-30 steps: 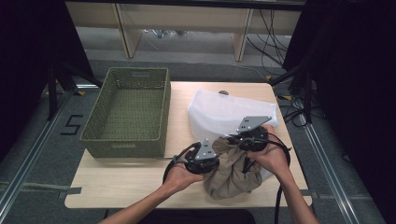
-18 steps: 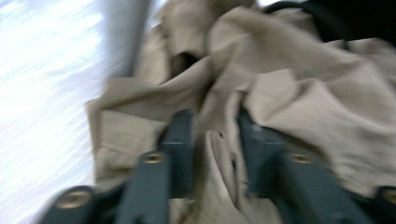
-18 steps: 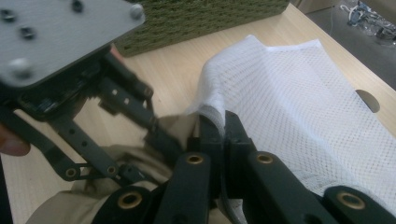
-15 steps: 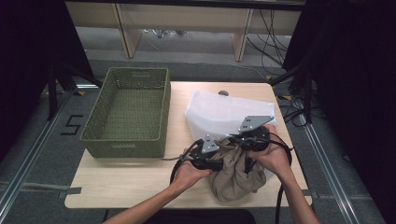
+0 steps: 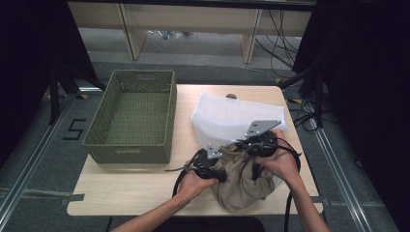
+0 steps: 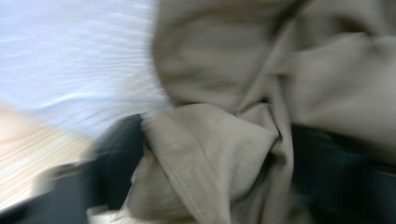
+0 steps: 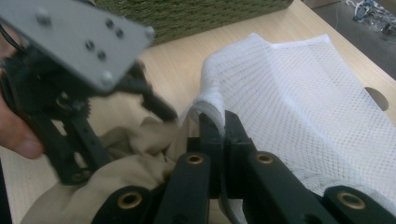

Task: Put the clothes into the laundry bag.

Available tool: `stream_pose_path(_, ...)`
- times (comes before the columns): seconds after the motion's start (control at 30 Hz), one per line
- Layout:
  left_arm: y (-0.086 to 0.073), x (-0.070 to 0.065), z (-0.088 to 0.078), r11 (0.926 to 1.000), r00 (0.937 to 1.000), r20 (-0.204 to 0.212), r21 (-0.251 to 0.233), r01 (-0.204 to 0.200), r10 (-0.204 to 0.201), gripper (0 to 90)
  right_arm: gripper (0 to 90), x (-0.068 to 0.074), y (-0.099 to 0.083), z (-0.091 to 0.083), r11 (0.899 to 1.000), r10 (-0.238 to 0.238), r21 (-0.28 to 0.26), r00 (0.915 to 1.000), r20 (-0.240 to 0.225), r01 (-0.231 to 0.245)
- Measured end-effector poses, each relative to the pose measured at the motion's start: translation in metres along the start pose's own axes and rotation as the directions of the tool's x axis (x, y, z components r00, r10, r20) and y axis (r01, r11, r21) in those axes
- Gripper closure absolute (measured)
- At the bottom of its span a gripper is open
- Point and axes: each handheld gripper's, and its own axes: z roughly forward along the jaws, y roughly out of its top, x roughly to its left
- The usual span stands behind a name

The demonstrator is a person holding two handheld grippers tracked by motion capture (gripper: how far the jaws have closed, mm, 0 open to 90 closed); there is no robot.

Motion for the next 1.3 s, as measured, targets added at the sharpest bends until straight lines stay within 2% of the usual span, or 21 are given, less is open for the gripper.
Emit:
stream_pose_path(0.03, 0.001, -0.001, 0.002, 1.0, 1.0, 0.004, -0.005, -0.001, 0.001, 46.4, 89.9, 0.0, 0.0, 0.0, 1.0, -0.003, 0.0, 1.0, 0.0, 0.003)
stream_pose_path(0.07, 0.003, -0.001, 0.004, 0.9996, 0.9992, 0.036, -0.024, -0.017, 0.018, 57.5, 89.8, -0.001, -0.001, 0.0, 1.0, -0.009, -0.005, 1.0, 0.001, 0.009)
stream_pose_path(0.1, 0.004, 0.002, 0.006, 0.9987, 0.9981, 0.053, -0.039, -0.032, 0.034, 63.8, 89.9, -0.001, -0.001, 0.0, 1.0, -0.008, -0.004, 1.0, 0.005, 0.008)
stream_pose_path(0.13, 0.005, 0.003, 0.006, 0.9987, 0.9976, 0.066, -0.048, -0.016, 0.019, 71.2, 89.9, -0.002, -0.001, -0.001, 1.0, -0.001, -0.003, 1.0, 0.002, 0.001)
stream_pose_path(0.17, 0.006, 0.004, 0.005, 0.9979, 0.9985, 0.049, -0.061, -0.022, 0.025, 78.7, 89.9, -0.002, -0.002, 0.0, 1.0, 0.001, -0.01, 0.9999, 0.013, -0.001)
stream_pose_path(0.2, 0.007, 0.002, 0.006, 0.9938, 0.998, 0.062, -0.11, 0.02, -0.013, 82.9, 89.9, -0.001, -0.003, -0.001, 1.0, 0.023, -0.006, 0.9996, 0.016, -0.023)
stream_pose_path(0.23, 0.008, 0.003, 0.002, 0.9944, 0.9971, 0.074, -0.105, -0.01, 0.018, 84.0, 89.9, -0.002, -0.002, -0.002, 1.0, -0.002, -0.004, 1.0, 0.002, 0.002)
stream_pose_path(0.27, 0.01, 0.002, -0.002, 0.9928, 0.9953, 0.081, -0.111, -0.044, 0.053, 84.6, 89.8, 0.0, -0.001, -0.004, 1.0, 0.018, -0.003, 0.9998, 0.003, -0.018)
stream_pose_path(0.3, 0.012, -0.002, -0.006, 0.9883, 0.994, 0.074, -0.136, -0.07, 0.08, 85.0, 89.9, 0.0, 0.001, -0.004, 1.0, -0.002, -0.016, 1.0, 0.007, 0.002)
stream_pose_path(0.37, 0.018, -0.008, -0.018, 0.9821, 0.9887, 0.076, -0.148, -0.117, 0.129, 85.7, 89.9, 0.003, 0.006, -0.004, 1.0, 0.003, -0.019, 1.0, 0.005, -0.003)
stream_pose_path(0.5, 0.037, -0.007, -0.042, 0.9715, 0.9872, 0.048, -0.191, -0.141, 0.152, 86.5, 89.9, 0.008, 0.011, -0.007, 0.999, -0.012, -0.049, 0.9999, 0.0, 0.012)
stream_pose_path(0.53, 0.04, -0.005, -0.046, 0.9744, 0.9915, 0.044, -0.195, -0.112, 0.123, 86.5, 89.9, 0.009, 0.013, -0.009, 0.998, -0.012, -0.058, 0.9999, 0.0, 0.012)
stream_pose_path(0.6, 0.045, 0.005, -0.056, 0.9708, 0.9949, 0.012, -0.221, -0.095, 0.1, 86.6, 89.9, 0.011, 0.016, -0.014, 0.997, -0.019, -0.074, 0.9998, -0.003, 0.019)
stream_pose_path(0.73, 0.044, 0.017, -0.063, 0.9689, 0.9959, -0.038, -0.231, -0.089, 0.082, 86.1, 89.9, 0.013, 0.021, -0.016, 0.995, -0.022, -0.093, 0.9997, -0.005, 0.021)
stream_pose_path(0.77, 0.042, 0.017, -0.06, 0.9696, 0.9938, -0.045, -0.219, -0.109, 0.102, 85.3, 89.9, 0.014, 0.021, -0.015, 0.996, -0.023, -0.086, 0.9997, -0.005, 0.023)
stream_pose_path(0.8, 0.038, 0.017, -0.056, 0.9751, 0.9933, -0.019, -0.189, -0.116, 0.114, 83.6, 89.9, 0.014, 0.02, -0.012, 0.997, -0.026, -0.075, 0.9997, -0.005, 0.025)
stream_pose_path(0.83, 0.032, 0.015, -0.048, 0.9814, 0.996, 0.013, -0.172, -0.085, 0.089, 79.0, 90.0, 0.013, 0.018, -0.009, 0.998, -0.016, -0.062, 0.9999, -0.006, 0.016)
stream_pose_path(0.97, 0.019, 0.011, -0.037, 0.9869, 0.9972, 0.064, -0.159, -0.029, 0.04, 60.1, 89.9, 0.012, 0.008, 0.003, 1.0, -0.014, -0.005, 0.9999, -0.006, 0.014)
stream_pose_path(1.03, 0.019, 0.014, -0.044, 0.9863, 0.9927, 0.118, -0.165, -0.004, 0.023, 50.2, 89.9, 0.01, 0.005, 0.005, 1.0, -0.016, -0.002, 0.9999, 0.0, 0.016)
stream_pose_path(1.2, 0.014, 0.019, -0.07, 0.9794, 0.9884, 0.151, -0.196, 0.05, -0.021, 35.3, 89.9, 0.008, 0.003, 0.004, 1.0, -0.002, 0.013, 1.0, -0.005, 0.002)
stream_pose_path(1.3, 0.006, 0.02, -0.078, 0.9866, 0.9873, 0.159, -0.161, 0.025, 0.001, 29.0, 89.8, 0.01, 0.003, 0.006, 1.0, -0.014, 0.016, 0.9999, 0.001, 0.014)
